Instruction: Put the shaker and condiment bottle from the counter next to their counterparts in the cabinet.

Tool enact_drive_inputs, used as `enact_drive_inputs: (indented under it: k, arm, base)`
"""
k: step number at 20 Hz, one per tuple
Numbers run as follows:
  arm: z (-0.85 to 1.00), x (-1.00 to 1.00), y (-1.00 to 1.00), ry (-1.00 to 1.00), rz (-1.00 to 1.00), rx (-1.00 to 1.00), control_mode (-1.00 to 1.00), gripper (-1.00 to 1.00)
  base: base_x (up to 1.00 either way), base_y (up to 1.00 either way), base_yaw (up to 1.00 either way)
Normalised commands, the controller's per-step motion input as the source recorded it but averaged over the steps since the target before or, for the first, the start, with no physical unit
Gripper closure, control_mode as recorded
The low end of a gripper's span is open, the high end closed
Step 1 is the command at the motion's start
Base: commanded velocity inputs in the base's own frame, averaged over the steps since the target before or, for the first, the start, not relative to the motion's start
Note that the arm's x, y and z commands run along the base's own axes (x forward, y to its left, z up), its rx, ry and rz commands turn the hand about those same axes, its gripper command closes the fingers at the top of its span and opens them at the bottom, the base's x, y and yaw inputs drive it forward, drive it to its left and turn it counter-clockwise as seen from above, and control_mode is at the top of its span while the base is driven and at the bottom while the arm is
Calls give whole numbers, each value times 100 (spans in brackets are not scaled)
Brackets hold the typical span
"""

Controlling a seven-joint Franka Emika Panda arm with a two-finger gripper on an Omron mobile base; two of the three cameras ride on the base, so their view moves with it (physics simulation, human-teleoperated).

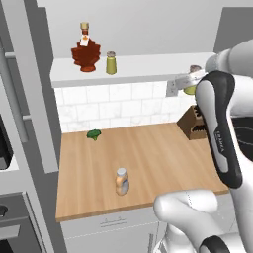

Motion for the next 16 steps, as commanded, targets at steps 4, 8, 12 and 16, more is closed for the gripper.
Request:
enact_drive_inputs:
  k: [4,8,12,16]
  arm:
    - [76,-14,9,-10,-3,2,-100,100]
    - [7,-8,0,-6,0,2,-100,100]
    - [0,-6,10,-10,0,0,-100,100]
    - [0,14,50,-31,0,0,-100,100]
  base:
    - [0,0,0]
    - [0,0,0]
    - [0,0,0]
    - [0,0,0]
